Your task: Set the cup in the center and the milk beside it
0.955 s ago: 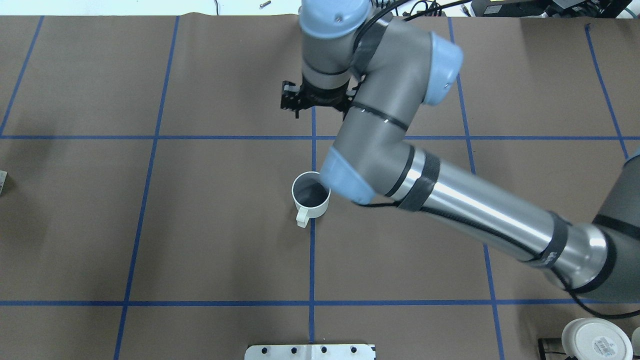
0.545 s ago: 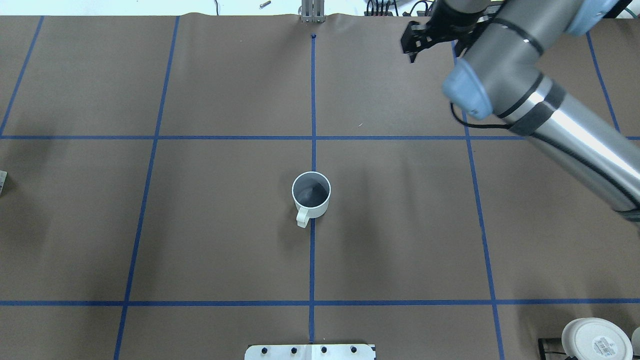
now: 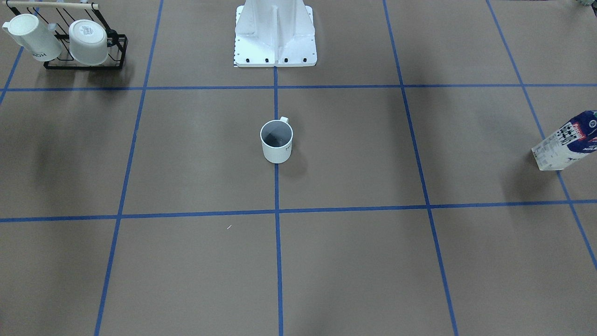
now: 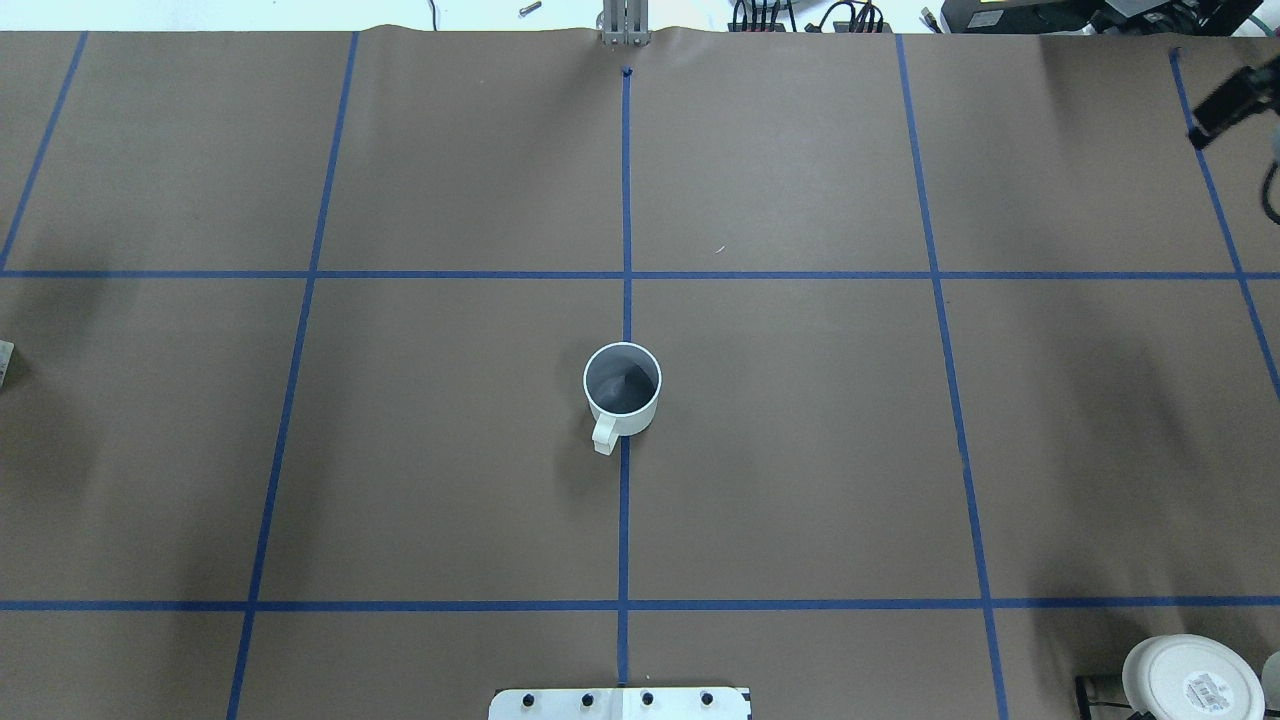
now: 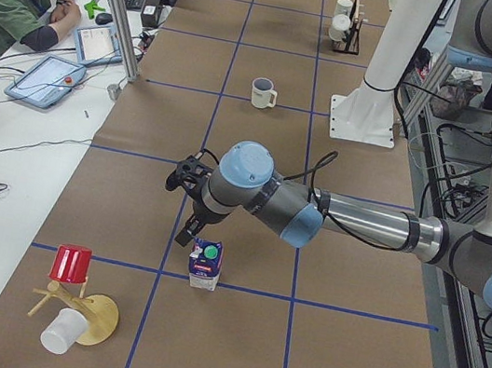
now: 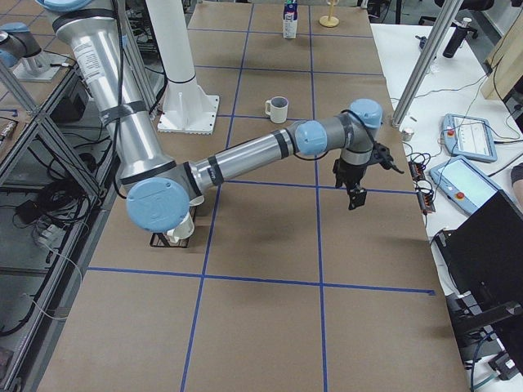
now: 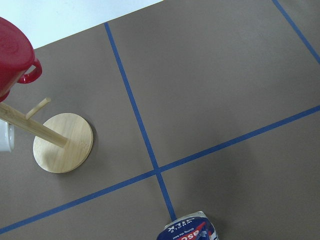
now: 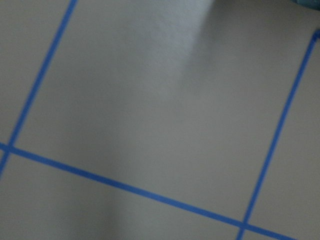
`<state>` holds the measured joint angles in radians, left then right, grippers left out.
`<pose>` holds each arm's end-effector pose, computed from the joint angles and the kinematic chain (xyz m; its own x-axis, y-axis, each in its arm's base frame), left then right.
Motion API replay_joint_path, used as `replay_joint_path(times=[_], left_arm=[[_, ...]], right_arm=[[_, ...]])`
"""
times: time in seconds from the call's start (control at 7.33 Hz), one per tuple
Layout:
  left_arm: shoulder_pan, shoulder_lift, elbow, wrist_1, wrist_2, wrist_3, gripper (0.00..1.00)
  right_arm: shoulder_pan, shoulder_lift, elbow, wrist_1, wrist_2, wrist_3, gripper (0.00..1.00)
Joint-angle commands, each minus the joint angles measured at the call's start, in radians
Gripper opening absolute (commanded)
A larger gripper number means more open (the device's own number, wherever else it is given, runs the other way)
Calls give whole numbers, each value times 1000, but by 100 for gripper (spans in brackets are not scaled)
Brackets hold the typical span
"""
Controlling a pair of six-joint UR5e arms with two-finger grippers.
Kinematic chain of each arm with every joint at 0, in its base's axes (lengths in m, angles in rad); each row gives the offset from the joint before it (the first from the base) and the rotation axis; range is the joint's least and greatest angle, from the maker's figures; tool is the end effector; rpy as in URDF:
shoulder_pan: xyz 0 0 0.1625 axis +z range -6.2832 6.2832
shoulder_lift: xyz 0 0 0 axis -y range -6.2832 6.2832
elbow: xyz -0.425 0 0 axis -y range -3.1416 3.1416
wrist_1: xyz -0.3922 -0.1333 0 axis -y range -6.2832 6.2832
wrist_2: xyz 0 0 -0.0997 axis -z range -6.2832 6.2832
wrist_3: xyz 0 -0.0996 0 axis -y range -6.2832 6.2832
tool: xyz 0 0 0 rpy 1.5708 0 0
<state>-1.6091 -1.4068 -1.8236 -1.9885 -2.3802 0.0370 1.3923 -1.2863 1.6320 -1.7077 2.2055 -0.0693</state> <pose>-0.0781 -0.4391 0.5587 0.7036 0.3566 -0.6146 0.0075 0.8612 0.5082 -0.0339 -0.6061 0.4953 0.7568 -0.3300 0.5643 0.2266 0.9422 0.2470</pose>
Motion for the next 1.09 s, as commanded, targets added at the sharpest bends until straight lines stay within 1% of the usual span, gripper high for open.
replay_joint_path(times=[0.0, 0.14, 0.27, 0.41, 0.55, 0.68, 0.82, 0.95], left_arm=[[2, -1, 7, 8, -2, 0, 99], [0, 0, 27, 8, -4, 0, 99], [2, 2, 30, 8, -4, 0, 100], [9, 0, 47, 7, 1, -21, 100], [18, -3, 76, -3, 3, -79, 99], [50, 2, 75, -3, 9, -160, 98], [96, 29, 75, -15, 30, -202, 98], [124, 31, 79, -47, 32, -286, 97]], right_arm=[[146, -224, 38, 2, 6, -174, 100], [148, -293, 23, 0, -6, -172, 100], [172, -319, 14, 0, -7, -172, 100], [172, -329, 31, 14, -3, -155, 100], [172, -326, 28, 16, -1, -147, 100], [172, -324, 25, 16, 0, -147, 100], [172, -324, 22, 16, -1, -150, 100], [172, -326, 22, 22, -1, -150, 100]])
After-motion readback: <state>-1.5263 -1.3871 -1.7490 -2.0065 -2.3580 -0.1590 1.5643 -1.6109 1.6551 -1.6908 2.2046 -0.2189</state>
